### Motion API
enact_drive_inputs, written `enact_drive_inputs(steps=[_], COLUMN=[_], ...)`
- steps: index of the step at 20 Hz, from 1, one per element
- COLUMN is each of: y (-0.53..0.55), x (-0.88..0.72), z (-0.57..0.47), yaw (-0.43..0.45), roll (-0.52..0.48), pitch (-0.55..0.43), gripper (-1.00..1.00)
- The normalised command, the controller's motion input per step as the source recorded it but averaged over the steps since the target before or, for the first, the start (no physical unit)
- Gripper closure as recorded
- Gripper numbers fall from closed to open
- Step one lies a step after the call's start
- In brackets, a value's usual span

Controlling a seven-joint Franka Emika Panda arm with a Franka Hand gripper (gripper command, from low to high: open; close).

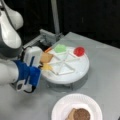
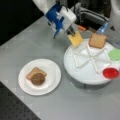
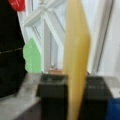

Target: Ingredient selection for cheeseburger or sandwich

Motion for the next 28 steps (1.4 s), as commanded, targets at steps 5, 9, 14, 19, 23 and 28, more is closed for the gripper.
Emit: enact_drive_inputs(steps=[5,9,14,19,23,28], y=[0.02,-0.03,0.02,-0.08,-0.36,-0.54], x=[0.10,0.47,0.57,0.60,0.68,0.62], z=[0.32,0.22,0.09,0.10,0.10,0.22], yaw=[-0.092,0.037,0.190,0.317,0.326,0.243], roll=[-0.348,-0.353,-0.223,-0.069,0.028,0.051], pitch=[0.088,0.088,0.110,0.156,0.220,0.307], gripper=[1.00,1.00,1.00,1.00,1.00,1.00])
